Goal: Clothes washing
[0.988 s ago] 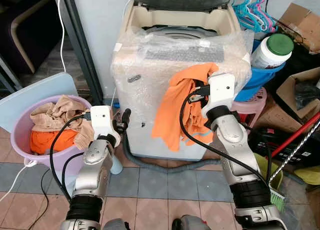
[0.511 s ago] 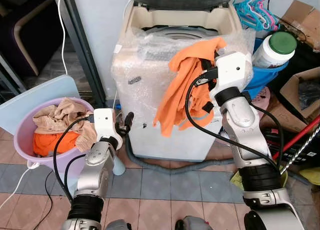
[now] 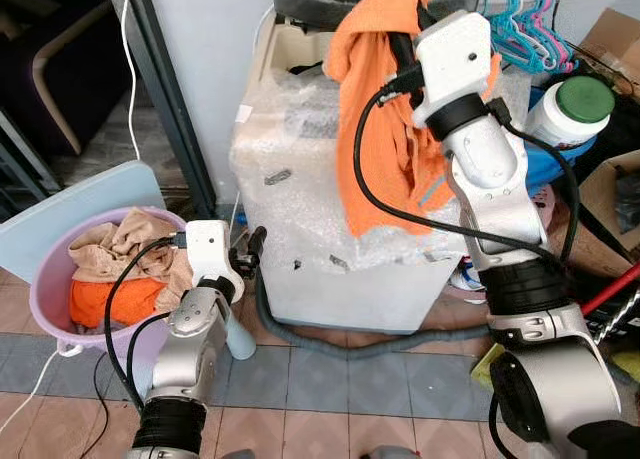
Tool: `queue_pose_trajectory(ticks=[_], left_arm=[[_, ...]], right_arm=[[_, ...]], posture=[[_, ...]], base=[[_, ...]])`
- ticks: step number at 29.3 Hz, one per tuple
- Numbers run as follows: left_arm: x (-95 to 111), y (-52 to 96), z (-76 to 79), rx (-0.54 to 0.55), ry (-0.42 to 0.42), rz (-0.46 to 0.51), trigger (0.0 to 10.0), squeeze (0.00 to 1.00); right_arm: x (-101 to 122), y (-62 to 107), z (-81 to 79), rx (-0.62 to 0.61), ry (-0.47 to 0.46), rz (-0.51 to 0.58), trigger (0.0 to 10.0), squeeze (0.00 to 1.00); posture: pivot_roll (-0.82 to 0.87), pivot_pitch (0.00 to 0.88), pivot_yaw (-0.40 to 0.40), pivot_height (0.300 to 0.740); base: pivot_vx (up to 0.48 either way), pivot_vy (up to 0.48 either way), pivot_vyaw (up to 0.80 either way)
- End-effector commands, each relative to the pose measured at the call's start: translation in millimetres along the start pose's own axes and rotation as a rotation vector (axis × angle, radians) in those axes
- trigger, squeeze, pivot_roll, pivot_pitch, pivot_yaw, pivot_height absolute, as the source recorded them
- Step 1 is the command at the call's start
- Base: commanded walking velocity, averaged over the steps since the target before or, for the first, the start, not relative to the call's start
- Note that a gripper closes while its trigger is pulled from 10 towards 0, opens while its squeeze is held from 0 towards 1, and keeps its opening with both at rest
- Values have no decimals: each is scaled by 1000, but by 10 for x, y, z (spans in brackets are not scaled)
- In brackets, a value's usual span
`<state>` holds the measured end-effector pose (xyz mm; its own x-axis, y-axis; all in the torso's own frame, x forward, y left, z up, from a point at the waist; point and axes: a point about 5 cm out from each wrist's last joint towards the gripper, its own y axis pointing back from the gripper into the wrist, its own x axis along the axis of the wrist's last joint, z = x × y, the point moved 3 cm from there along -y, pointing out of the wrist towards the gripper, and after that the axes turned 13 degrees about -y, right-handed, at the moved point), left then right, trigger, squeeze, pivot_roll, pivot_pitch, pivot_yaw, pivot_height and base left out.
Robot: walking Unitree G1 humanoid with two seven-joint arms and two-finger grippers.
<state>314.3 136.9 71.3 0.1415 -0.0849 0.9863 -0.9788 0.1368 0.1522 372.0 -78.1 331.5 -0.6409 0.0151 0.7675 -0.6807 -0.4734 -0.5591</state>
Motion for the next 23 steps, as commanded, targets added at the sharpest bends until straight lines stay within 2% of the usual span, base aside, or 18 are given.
queue_pose_trajectory(ticks=[1, 4, 8, 13, 19, 21, 23], left_arm=[[27, 32, 5, -3, 2, 0, 10000, 0], [-118, 160, -12, -9, -30, -58, 10000, 0], [-192, 253, -74, 12, -54, -92, 10000, 0], [-184, 299, -67, 3, -67, -103, 10000, 0], [-153, 353, -25, -18, -63, -102, 10000, 0], [-161, 377, -11, -20, -74, -120, 10000, 0], [-170, 390, -6, -20, -77, -130, 10000, 0]], right_arm=[[45, -52, 40, 4, -18, 23, 10000, 0], [68, -176, 160, -18, -46, 30, 10000, 0], [108, -276, 280, -44, -43, 38, 10000, 0], [107, -350, 503, -135, -68, 16, 10000, 0], [21, -374, 663, -167, -45, -50, 10000, 0], [53, -367, 1031, -332, -54, -93, 10000, 0], [110, -319, 1269, -461, -48, -94, 10000, 0]], posture=[[-42, 15, 8, 740], [-27, 34, 0, 740], [-13, 47, -2, 740], [-4, 68, 9, 740], [7, 79, 11, 740], [23, 86, 4, 740], [31, 87, -2, 740]], base=[[398, 0, 0], [428, 0, 0], [435, 0, 0], [469, 0, 0], [449, 0, 0], [0, 0, 0], [0, 0, 0]])
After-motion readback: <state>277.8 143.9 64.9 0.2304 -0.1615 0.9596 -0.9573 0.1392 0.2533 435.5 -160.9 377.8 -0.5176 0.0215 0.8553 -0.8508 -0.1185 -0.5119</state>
